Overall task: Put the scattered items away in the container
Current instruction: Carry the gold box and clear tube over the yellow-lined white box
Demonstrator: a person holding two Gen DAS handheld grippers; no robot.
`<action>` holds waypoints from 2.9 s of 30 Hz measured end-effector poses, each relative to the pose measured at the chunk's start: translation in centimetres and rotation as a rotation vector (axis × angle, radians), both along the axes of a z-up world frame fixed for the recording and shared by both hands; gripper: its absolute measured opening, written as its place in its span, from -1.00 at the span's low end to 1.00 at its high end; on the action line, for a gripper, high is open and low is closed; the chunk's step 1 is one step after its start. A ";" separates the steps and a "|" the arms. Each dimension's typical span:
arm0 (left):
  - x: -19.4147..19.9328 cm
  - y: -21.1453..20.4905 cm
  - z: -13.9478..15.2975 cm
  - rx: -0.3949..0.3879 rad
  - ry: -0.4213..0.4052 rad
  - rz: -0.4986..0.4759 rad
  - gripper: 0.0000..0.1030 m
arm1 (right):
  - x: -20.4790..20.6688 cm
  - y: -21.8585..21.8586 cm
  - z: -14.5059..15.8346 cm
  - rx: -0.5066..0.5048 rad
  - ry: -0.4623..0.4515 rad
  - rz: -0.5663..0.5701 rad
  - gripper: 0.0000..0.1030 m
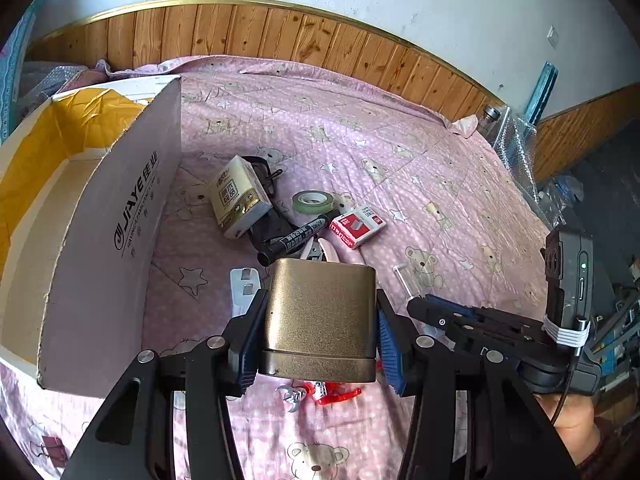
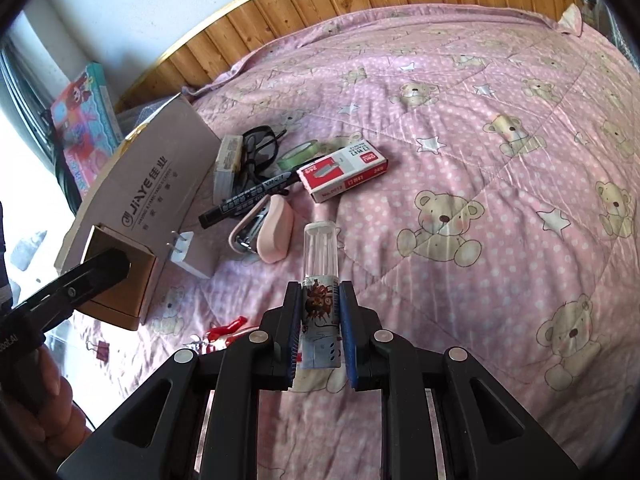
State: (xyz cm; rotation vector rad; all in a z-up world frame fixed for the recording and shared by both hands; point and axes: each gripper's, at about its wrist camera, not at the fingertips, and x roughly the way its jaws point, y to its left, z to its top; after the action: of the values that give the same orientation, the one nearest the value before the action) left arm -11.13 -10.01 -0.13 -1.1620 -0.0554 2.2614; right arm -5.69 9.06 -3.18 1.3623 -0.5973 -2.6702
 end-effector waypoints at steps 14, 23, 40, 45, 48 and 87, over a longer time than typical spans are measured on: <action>2.9 -2.7 1.5 -0.109 0.012 0.103 -0.01 | 2.9 -3.4 2.2 0.031 0.049 0.061 -0.63; 4.5 -4.1 2.7 -0.148 0.023 0.151 -0.01 | 4.7 -5.3 3.9 0.059 0.093 0.092 -0.63; 7.0 -6.5 6.6 -0.103 0.107 0.186 -0.01 | 5.5 -10.1 9.7 0.135 0.210 0.209 -0.63; 7.1 -8.1 7.9 -0.096 0.136 0.223 -0.01 | 4.9 -11.2 11.9 0.133 0.243 0.233 -0.63; 7.0 -9.0 8.6 -0.090 0.152 0.243 -0.01 | 4.3 -11.6 12.7 0.118 0.242 0.248 -0.63; -7.9 -16.6 7.9 -0.158 0.033 0.406 -0.01 | -13.3 -21.0 14.2 0.031 0.136 0.491 -0.63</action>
State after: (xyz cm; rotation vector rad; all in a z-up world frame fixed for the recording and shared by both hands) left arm -18.99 -26.66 7.75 -1.2881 -0.1101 2.6797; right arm -18.97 -11.89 11.00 1.1383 -0.1742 -2.3496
